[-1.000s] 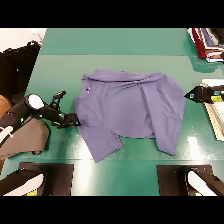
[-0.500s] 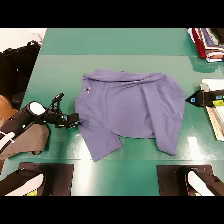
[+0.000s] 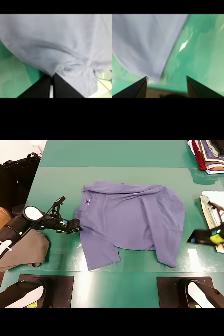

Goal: Fold the shirts.

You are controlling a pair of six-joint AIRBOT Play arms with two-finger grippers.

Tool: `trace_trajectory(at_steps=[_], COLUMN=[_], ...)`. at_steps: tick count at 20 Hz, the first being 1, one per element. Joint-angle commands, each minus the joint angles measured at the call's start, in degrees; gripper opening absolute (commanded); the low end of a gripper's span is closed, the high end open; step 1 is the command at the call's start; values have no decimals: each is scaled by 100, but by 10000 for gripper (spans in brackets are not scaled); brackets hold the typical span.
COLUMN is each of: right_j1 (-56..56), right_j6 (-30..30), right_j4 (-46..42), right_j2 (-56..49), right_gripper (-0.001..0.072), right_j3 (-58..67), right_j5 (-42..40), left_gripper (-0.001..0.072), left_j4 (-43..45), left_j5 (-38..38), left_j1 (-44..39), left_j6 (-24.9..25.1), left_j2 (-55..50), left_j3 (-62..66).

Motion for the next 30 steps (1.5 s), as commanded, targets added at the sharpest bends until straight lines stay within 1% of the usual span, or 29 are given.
trace_trajectory(at_steps=[1,3,4,7,8,11,16,17,19,20,21,22,23,26,28,30], right_j1=[-142,-140,-127,153,286,669,1010,1088,1244,1305,1349,1392,1436,1449,1447,1432], right_j6=[28,28,31,31,33,190,326,326,332,332,323,304,304,306,308,313], right_j4=[234,699,798,765,761,723,717,713,715,717,717,723,723,782,782,782], right_j2=[2,2,2,2,2,2,0,0,0,0,0,2,4,39,264,595], right_gripper=[556,554,553,550,509,506,502,451,444,296,106,40,16,15,15,15], right_j3=[-1082,-1447,-1578,-1818,-1858,-1899,-1899,-1899,-1899,-1899,-1899,-1899,-1899,-1790,-1351,-623], right_j5=[-42,-302,-374,-446,-501,-737,-765,-780,-863,-887,-883,-881,-881,-769,-654,-654], left_gripper=[25,25,25,26,26,26,26,26,26,26,26,26,26,25,25,25], left_j4=[-13,-13,-13,-13,-13,-15,-15,-15,-13,-13,-13,-13,-13,155,520,992], left_j5=[-39,-44,-48,-48,-61,-122,-142,-157,-219,-258,-306,-334,-356,-387,-516,-942], left_j1=[4,4,4,4,4,4,4,4,4,4,4,4,4,7,7,7], left_j6=[125,122,122,122,125,125,125,125,133,199,258,273,275,267,205,94], left_j2=[4,4,4,4,4,4,4,4,4,4,4,4,4,151,450,763], left_j3=[136,136,136,136,136,136,136,136,136,136,136,136,140,334,743,1443])
